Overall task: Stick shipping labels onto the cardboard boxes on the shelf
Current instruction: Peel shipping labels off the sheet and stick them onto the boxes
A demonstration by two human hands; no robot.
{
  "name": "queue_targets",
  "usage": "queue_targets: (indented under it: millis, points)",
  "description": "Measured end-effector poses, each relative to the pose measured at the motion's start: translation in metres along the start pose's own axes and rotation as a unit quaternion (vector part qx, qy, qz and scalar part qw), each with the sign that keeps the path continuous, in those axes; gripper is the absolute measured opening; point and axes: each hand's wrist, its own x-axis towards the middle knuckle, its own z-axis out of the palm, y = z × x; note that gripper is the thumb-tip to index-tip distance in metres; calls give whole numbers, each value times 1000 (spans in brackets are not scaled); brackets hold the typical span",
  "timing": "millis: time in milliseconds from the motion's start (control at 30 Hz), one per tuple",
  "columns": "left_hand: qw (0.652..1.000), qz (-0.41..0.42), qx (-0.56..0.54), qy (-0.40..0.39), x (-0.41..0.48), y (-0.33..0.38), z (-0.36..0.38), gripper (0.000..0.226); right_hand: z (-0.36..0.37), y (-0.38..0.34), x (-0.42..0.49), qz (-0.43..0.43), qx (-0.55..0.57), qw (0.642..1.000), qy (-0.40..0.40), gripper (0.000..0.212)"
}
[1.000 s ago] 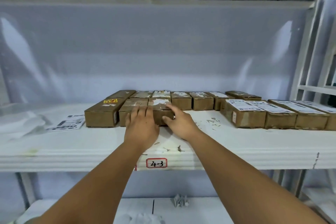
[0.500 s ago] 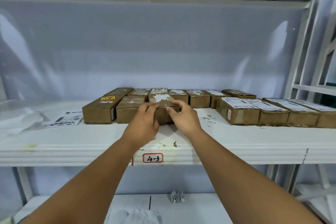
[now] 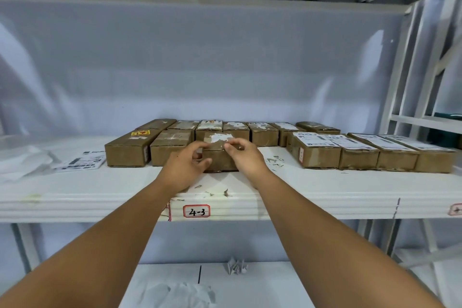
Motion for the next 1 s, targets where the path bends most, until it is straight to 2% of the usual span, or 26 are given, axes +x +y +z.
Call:
queue_targets:
  millis: [100, 167, 333, 467, 567, 733, 800, 867, 933, 1000]
  points:
    - [998, -25, -61, 10, 7, 1, 4, 25, -13, 2, -6, -24, -72, 996, -37, 40]
    - [995, -28, -92, 34, 10, 8, 14, 25, -23, 4, -7, -46, -112, 992, -28, 41]
    - [990, -7, -120, 75, 10, 39, 43, 27, -50, 12, -9, -55, -49, 996, 45, 33]
    - [991, 3, -127, 32, 5, 48, 58, 25, -64, 25, -14, -27, -29, 996, 83, 30]
    - [996, 5, -90, -12, 3, 45, 59, 27, -69, 27, -14, -4, -31, 994, 103, 33]
    - [997, 2, -73, -12, -2, 47, 56, 31, -67, 27, -17, -4, -71, 990, 125, 28]
    - [997, 5, -71, 5, -4, 49, 56, 30, -62, 30, -16, -35, -122, 977, 171, 27]
    - [997, 5, -67, 44, -5, 48, 54, 29, -56, 29, -17, -102, -194, 947, 233, 26]
    - [996, 36, 0, 86, -6, 41, 48, 29, -46, 22, -22, -211, -238, 906, 278, 25]
    - [985, 81, 104, 109, -6, 31, 41, 31, -34, 9, -25, -305, -264, 872, 277, 25]
